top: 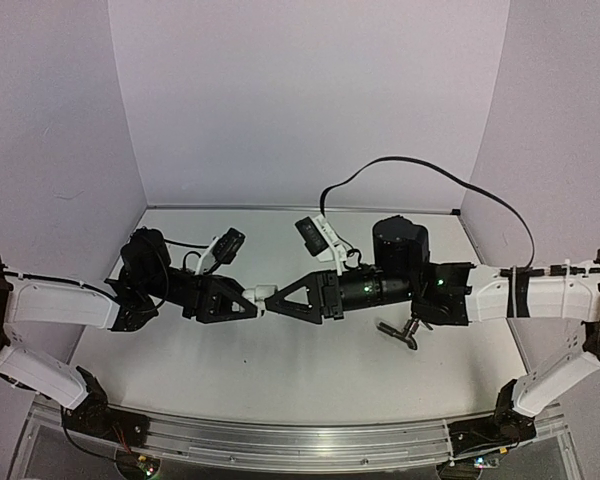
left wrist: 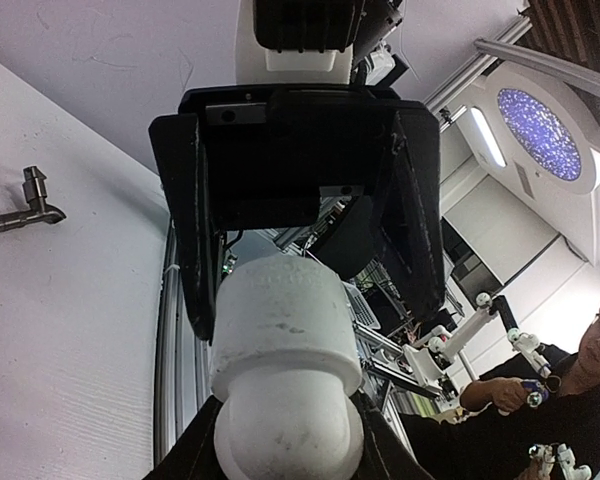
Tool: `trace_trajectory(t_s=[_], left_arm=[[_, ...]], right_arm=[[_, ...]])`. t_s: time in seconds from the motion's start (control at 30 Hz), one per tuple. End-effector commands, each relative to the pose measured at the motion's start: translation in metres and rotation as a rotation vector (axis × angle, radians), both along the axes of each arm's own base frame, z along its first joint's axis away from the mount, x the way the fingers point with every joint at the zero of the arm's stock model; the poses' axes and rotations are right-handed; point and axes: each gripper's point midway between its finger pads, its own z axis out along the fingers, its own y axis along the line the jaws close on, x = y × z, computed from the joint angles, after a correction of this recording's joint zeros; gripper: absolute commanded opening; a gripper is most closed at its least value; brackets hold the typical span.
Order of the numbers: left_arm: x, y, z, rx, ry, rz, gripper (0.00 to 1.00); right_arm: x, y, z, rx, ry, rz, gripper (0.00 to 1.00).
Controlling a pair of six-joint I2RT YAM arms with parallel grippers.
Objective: Install the water faucets
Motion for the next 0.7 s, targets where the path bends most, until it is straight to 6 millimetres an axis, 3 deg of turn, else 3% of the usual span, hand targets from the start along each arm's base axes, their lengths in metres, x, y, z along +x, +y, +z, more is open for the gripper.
trace_trajectory(t_s=[0.0,0.17,0.27,0.3,0.37,0.4,0.53,0.67], left_arm=[[0.001,0.0,0.026,-0.07,-0.074,0.002,0.0],[-0.001,0.001,0.024,-0.065,-0.069,-0.005,0.0],[0.006,0.0,0.027,-0.066,-0.05,0.038,0.03],[0.012,0.001,0.029,-0.065,-0.036,0.062,0.14],[0.025,0.002,0.034,-0.071,-0.003,0.14,0.44],[0.029,0.002,0.036,-0.076,0.008,0.173,0.49],[0.038,0.005,0.045,-0.099,0.029,0.252,0.59],[0.037,0.006,0.05,-0.106,0.034,0.249,0.54]], right_arm=[[0.007,0.014,0.029,0.082,-0.029,-0.012,0.67],[0.012,0.02,0.029,0.085,-0.015,-0.028,0.51],[0.014,0.021,0.027,0.087,0.004,-0.037,0.1],[0.018,0.02,0.024,0.082,0.007,-0.064,0.01],[0.028,0.011,0.02,0.082,0.016,-0.149,0.0],[0.034,0.005,0.025,0.111,0.012,-0.203,0.0],[0.043,-0.002,0.031,0.182,0.036,-0.274,0.0],[0.046,0.004,0.029,0.201,0.061,-0.275,0.0]])
